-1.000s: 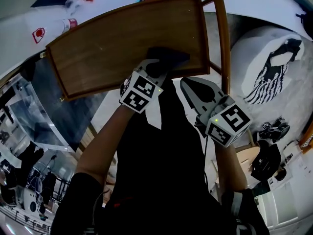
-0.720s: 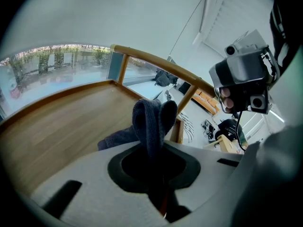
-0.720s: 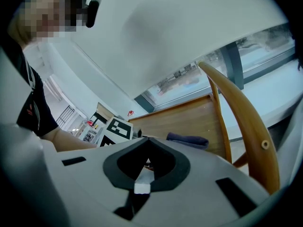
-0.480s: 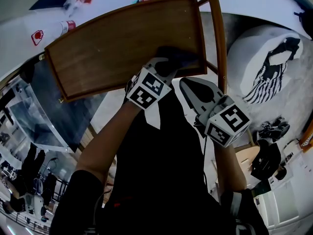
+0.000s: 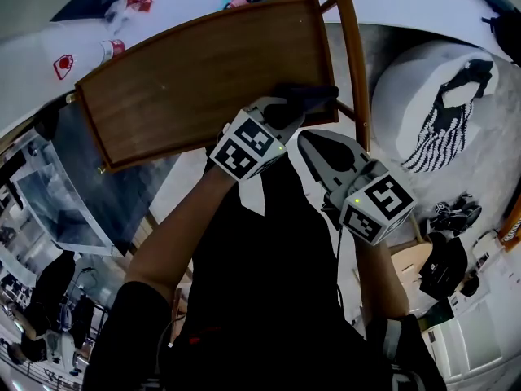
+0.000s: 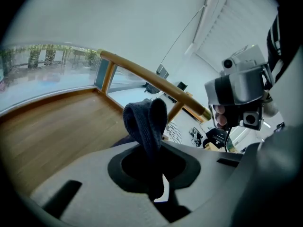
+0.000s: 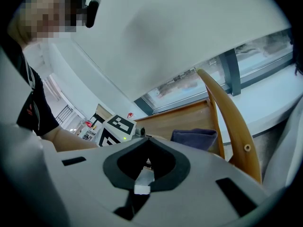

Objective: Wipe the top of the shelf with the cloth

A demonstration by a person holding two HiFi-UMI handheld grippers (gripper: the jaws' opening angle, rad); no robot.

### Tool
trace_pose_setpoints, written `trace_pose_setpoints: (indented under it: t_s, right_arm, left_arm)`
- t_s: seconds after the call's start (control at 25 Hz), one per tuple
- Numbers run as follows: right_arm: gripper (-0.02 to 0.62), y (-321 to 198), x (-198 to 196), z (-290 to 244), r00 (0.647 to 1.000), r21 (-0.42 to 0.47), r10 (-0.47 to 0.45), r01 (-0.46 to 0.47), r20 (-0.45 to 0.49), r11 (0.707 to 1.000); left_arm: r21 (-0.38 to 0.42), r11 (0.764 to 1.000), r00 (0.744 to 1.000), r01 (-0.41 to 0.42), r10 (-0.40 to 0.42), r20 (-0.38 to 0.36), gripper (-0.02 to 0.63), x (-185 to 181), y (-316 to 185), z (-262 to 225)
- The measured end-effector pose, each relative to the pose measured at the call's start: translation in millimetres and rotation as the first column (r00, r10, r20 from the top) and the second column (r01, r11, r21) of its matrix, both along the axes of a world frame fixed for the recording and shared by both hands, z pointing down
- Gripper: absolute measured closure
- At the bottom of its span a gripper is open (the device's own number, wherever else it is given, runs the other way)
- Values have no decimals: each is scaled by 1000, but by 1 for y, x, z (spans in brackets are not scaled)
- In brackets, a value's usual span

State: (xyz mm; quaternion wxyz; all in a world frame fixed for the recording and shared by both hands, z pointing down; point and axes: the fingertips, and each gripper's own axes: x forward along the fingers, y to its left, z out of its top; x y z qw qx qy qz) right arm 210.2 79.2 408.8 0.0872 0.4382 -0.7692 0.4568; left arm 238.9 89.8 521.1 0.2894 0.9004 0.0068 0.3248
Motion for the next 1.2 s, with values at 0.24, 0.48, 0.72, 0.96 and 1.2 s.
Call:
trace_pose_setpoints:
  t_s: [0.24, 0.48, 0.72, 0.96, 1.2]
  right_arm:
    - [591, -3, -1, -16, 1000, 24, -2, 2, -12, 1000]
    - [591, -11, -6, -37, 999, 66, -12, 14, -31, 998]
    - [591, -30, -26, -67, 998, 134, -34, 40, -44, 990]
    - [591, -51, -58, -101, 996, 210, -71, 82, -61, 974]
    - [591, -69, -98, -138, 991, 281, -121, 134, -64, 950]
  left_arm:
    - [-115, 992, 994, 43, -55, -98, 552, 6, -4, -28]
    - [-145, 988, 976, 50, -79, -203, 552, -6, -16, -64]
    - [-119, 990, 951, 78, -109, -290, 552, -46, -40, -112]
    - [-48, 988, 938, 147, -154, -310, 552, -107, -65, -152]
    - [11, 972, 910, 234, -215, -353, 552, -169, -87, -202]
